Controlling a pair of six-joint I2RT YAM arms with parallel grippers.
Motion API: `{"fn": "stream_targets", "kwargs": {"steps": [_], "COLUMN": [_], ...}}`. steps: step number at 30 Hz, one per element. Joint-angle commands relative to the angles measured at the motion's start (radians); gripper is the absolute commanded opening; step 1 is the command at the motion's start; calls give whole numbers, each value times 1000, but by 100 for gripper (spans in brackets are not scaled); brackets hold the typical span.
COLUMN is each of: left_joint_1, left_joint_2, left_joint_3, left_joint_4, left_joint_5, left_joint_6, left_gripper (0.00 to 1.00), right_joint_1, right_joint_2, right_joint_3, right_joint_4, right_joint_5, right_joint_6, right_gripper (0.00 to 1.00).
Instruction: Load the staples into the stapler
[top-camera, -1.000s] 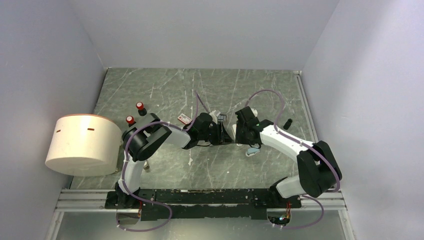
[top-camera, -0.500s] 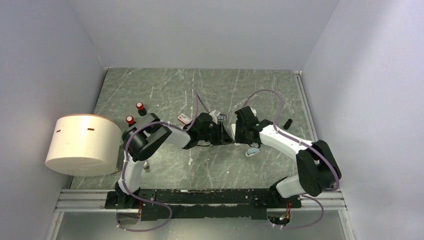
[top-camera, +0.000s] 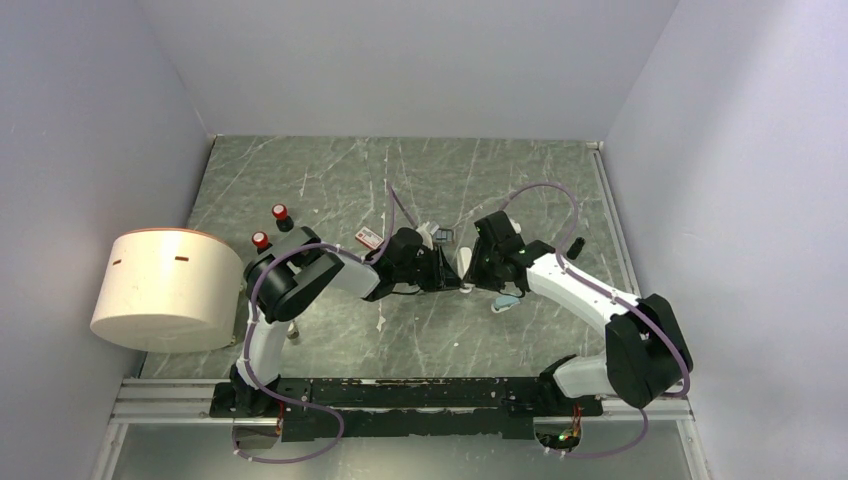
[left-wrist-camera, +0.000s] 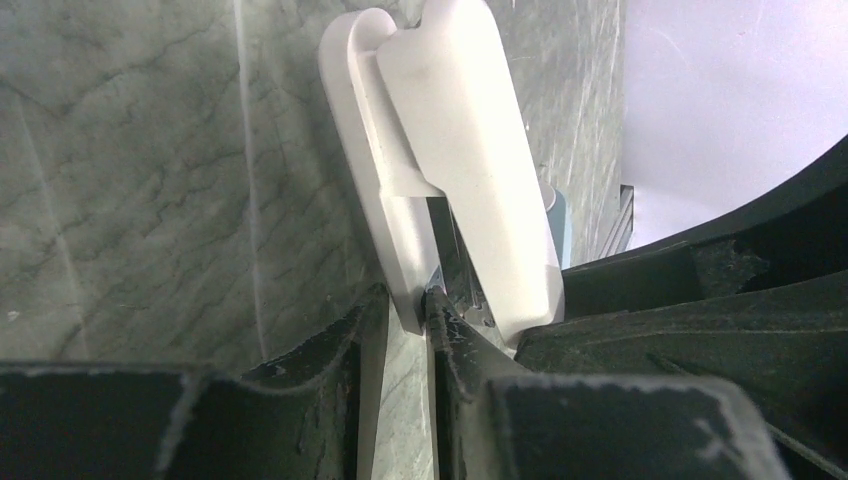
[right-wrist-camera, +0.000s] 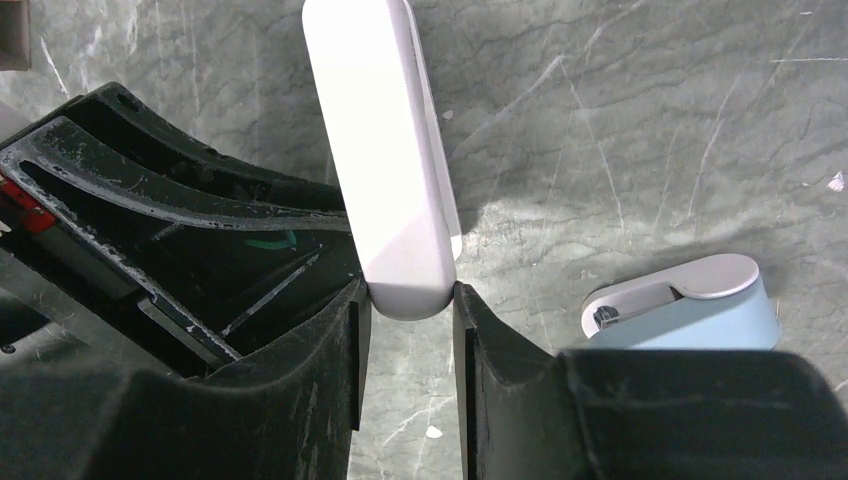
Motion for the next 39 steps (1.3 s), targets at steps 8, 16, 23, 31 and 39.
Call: {"fn": "stream_targets", "kwargs": {"steps": [8, 16, 23, 31, 39], "left_joint_1": [-1, 0, 0, 3, 29], "left_joint_2": [20, -8, -19, -17, -19], "left_joint_3": [-34, -18, -31, -45, -75], "left_joint_4": [11, -121, -171, -175, -198], "left_joint_5": [-1, 26, 95, 119, 108], "left_joint_6": [51, 125, 180, 176, 145], "left_gripper": [7, 5, 5, 5, 15], "right_joint_1": [4, -2, -15, -21, -20], "right_joint_2": [3, 44, 121, 238, 288], "right_joint_3": [140, 257, 327, 340, 316], "right_joint_4": [-79, -116, -40, 92, 127], "right_joint_5": [68, 135, 216, 197, 169], "right_joint_6": [-5, -43, -100, -179, -191], "right_gripper": [6, 6, 9, 16, 22]}}
